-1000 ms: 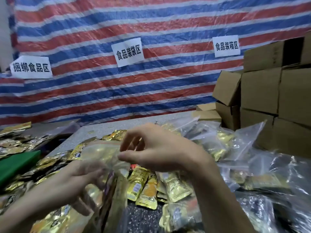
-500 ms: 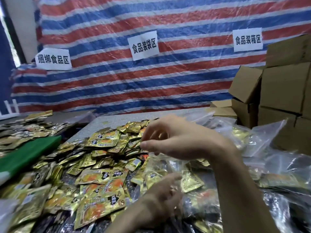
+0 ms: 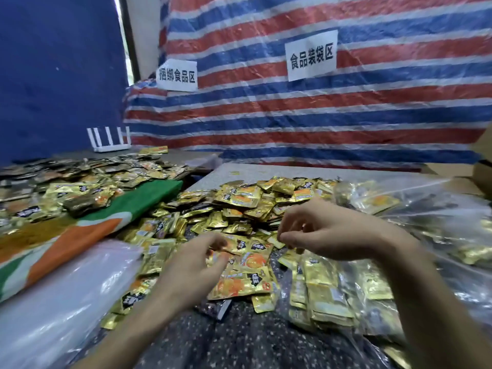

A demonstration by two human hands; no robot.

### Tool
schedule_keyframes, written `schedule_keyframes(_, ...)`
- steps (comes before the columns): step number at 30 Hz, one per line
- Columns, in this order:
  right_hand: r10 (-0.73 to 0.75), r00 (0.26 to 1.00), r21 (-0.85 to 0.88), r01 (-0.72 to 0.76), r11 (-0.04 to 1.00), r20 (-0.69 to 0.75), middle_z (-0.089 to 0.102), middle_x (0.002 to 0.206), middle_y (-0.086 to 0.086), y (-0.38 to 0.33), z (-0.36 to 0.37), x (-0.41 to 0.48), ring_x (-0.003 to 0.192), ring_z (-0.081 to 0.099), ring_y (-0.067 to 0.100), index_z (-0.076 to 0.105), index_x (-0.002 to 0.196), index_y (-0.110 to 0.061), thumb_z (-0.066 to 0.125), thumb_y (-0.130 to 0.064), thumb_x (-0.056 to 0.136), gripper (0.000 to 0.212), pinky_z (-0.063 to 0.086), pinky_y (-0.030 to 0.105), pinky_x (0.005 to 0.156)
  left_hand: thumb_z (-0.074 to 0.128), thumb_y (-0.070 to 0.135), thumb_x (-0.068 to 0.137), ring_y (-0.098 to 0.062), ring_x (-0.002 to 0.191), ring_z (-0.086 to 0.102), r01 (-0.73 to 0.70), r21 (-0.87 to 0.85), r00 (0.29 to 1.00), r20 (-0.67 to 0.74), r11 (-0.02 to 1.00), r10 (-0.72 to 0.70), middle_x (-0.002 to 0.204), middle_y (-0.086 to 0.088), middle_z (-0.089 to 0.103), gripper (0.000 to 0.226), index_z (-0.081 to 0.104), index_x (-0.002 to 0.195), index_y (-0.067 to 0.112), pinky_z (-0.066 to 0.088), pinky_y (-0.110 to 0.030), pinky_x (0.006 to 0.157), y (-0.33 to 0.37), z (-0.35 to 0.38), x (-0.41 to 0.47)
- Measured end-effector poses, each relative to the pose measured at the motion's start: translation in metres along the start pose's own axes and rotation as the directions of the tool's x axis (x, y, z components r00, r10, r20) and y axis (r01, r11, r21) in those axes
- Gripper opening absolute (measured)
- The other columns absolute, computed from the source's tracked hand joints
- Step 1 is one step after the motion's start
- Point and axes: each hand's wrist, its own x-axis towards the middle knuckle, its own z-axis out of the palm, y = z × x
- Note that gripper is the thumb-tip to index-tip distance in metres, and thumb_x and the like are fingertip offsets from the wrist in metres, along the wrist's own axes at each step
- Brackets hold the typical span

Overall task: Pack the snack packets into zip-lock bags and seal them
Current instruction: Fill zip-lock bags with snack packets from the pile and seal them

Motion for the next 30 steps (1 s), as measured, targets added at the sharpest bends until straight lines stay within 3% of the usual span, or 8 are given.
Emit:
schedule_keyframes(5, -0.010, 0.999, -0.029, 0.011, 1.000, 0.034, 0.069, 0.092, -0.013, -0.005, 0.005, 0.004, 0.083, 0.063, -0.011, 0.066, 0.099, -0.035, 0.057, -0.037, 0.098, 0.009, 0.054, 0.017, 0.076, 0.046, 0.041, 0.097, -0.022, 0.111, 0.058, 0.330, 0.546, 0.942, -0.141, 0.770, -0.304, 0.127, 0.000, 0.061, 0.031, 0.057, 0.121, 0.024, 0.048, -0.035, 0.082, -0.076, -0.045, -0.004)
schedule_keyframes(11, 0.004, 0.999, -0.038, -0.003, 0.999, 0.043, 0.069, 0.096, -0.014, -0.006, 0.005, 0.003, 0.085, 0.064, -0.007, 0.067, 0.102, -0.032, 0.056, -0.038, 0.097, 0.013, 0.056, 0.020, 0.081, 0.049, 0.032, 0.095, -0.022, 0.105, 0.061, 0.498, 0.654, 0.806, -0.107, 0.570, -0.582, 0.113, 0.001, 0.066, 0.021, 0.060, 0.109, 0.023, 0.046, -0.029, 0.078, -0.129, -0.063, -0.022)
schedule_keyframes(15, 0.007, 0.999, -0.049, -0.005, 0.999, 0.050, 0.069, 0.096, -0.014, -0.007, 0.005, 0.003, 0.086, 0.065, -0.007, 0.067, 0.102, -0.032, 0.057, -0.038, 0.097, 0.013, 0.056, 0.022, 0.083, 0.052, 0.020, 0.086, -0.023, 0.092, 0.061, 0.536, 0.613, 0.824, -0.231, 0.581, -0.517, 0.096, 0.002, 0.065, 0.005, 0.055, 0.089, 0.020, 0.038, -0.030, 0.066, -0.143, -0.068, -0.027)
schedule_keyframes(18, 0.009, 0.999, -0.040, -0.007, 0.999, 0.052, 0.069, 0.096, -0.015, -0.007, 0.005, 0.003, 0.086, 0.064, -0.009, 0.066, 0.101, -0.033, 0.057, -0.037, 0.097, 0.011, 0.056, 0.021, 0.081, 0.055, 0.044, 0.089, -0.021, 0.078, 0.056, 0.518, 0.557, 0.849, -0.247, 0.649, -0.466, 0.080, 0.003, 0.059, 0.030, 0.052, 0.074, 0.017, 0.040, -0.030, 0.064, -0.149, -0.067, -0.025)
schedule_keyframes(20, 0.016, 0.998, -0.028, -0.015, 0.999, 0.053, 0.069, 0.096, -0.014, -0.008, 0.005, 0.002, 0.086, 0.064, -0.010, 0.066, 0.100, -0.033, 0.057, -0.037, 0.097, 0.010, 0.056, 0.021, 0.081, 0.055, 0.055, 0.089, -0.021, 0.086, 0.060, 0.511, 0.576, 0.848, -0.216, 0.638, -0.484, 0.089, 0.005, 0.064, 0.037, 0.058, 0.082, 0.019, 0.044, -0.030, 0.068, -0.149, -0.067, -0.024)
schedule_keyframes(23, 0.021, 0.998, -0.029, -0.020, 0.999, 0.059, 0.069, 0.095, -0.014, -0.009, 0.004, 0.003, 0.086, 0.064, -0.009, 0.066, 0.099, -0.034, 0.058, -0.038, 0.097, 0.009, 0.057, 0.024, 0.083, 0.053, 0.024, 0.088, -0.024, 0.088, 0.063, 0.513, 0.598, 0.846, -0.230, 0.616, -0.481, 0.082, 0.004, 0.063, 0.013, 0.058, 0.077, 0.019, 0.039, -0.030, 0.064, -0.154, -0.068, -0.023)
schedule_keyframes(25, 0.023, 0.998, -0.031, -0.021, 0.999, 0.061, 0.069, 0.095, -0.014, -0.009, 0.003, 0.002, 0.086, 0.064, -0.009, 0.066, 0.099, -0.034, 0.057, -0.038, 0.097, 0.010, 0.057, 0.027, 0.085, 0.050, 0.008, 0.083, -0.029, 0.076, 0.061, 0.535, 0.573, 0.836, -0.252, 0.620, -0.488, 0.064, 0.001, 0.049, 0.024, 0.042, 0.062, 0.016, 0.030, -0.030, 0.057, -0.157, -0.070, -0.020)
schedule_keyframes(30, 0.018, 0.999, -0.039, -0.016, 0.999, 0.041, 0.071, 0.093, -0.012, -0.010, 0.000, -0.001, 0.084, 0.067, -0.002, 0.067, 0.098, -0.035, 0.058, -0.041, 0.097, 0.011, 0.057, 0.032, 0.086, 0.049, 0.010, 0.091, -0.033, 0.066, 0.057, 0.564, 0.472, 0.824, -0.366, 0.677, -0.432, 0.066, -0.011, 0.057, 0.028, 0.052, 0.063, 0.010, 0.041, -0.032, 0.057, -0.152, -0.090, -0.015)
